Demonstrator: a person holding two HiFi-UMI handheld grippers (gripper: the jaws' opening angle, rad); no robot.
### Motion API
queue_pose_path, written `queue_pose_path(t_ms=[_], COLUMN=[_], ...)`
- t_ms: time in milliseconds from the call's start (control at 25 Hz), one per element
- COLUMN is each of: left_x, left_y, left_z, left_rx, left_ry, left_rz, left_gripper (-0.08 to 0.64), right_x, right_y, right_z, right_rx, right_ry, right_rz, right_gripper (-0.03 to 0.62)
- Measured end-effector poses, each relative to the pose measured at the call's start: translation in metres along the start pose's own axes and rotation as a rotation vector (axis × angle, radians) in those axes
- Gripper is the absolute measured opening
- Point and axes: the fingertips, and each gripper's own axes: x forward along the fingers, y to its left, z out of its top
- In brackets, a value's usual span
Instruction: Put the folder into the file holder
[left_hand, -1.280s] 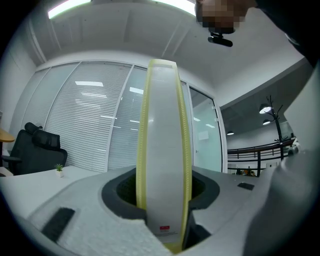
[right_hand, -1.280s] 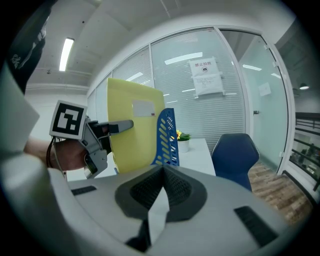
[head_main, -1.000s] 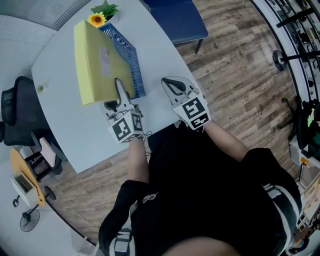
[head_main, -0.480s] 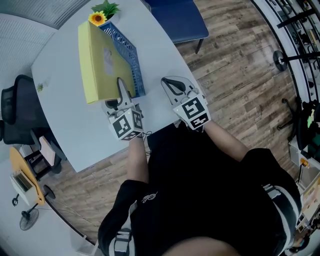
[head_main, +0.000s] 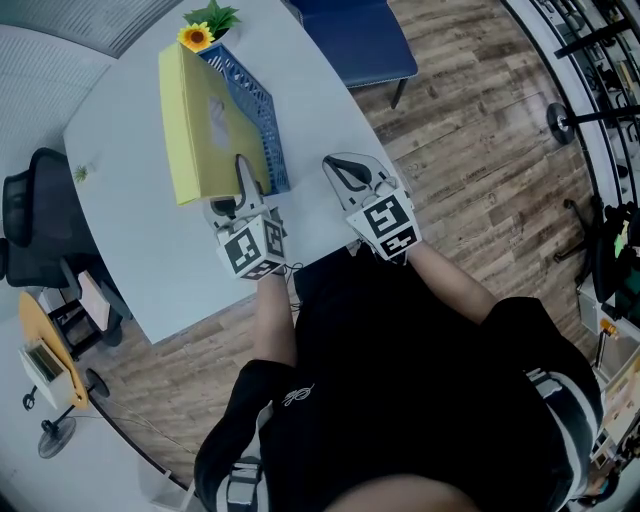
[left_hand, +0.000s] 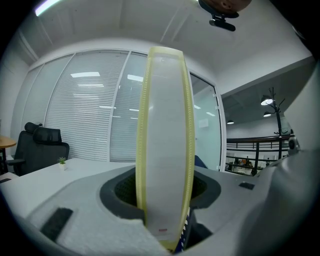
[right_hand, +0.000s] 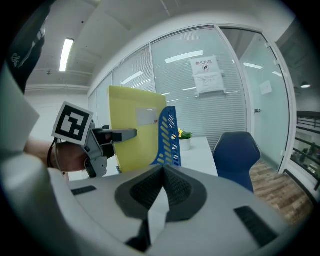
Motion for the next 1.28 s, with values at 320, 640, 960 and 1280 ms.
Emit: queue_pose_path(t_ms=[320,640,960,1280], left_x=[0.000,-0.005,-0.014,-0.030], left_y=[0.000,-0.004,-0.004,-0.006], left_z=[-0.015,-0.021,-0.023,-0.030], left_rx=[-0.017,-0.012,-0.021,-0.015], left_ry=[0.064,0.084,0.095,0.122], left_rz=[0.005,0.015,0.040,0.063], left_gripper=[0.219,0.226,0.233,0.245], right_x=[0.000,-0.008,-0.015,-0.024], right_y=[0.003,0.000,0.003,0.006], right_z=[-0.001,-0.007,-0.011,-0.014], right_rx=[-0.003,0.001,0.000,-0.001], right_ry=[0.002,0.007,0.009,0.008], right_rz=[0.015,0.014,0.034,0.055], right_gripper=[0.005,0.005,0.005,0.005])
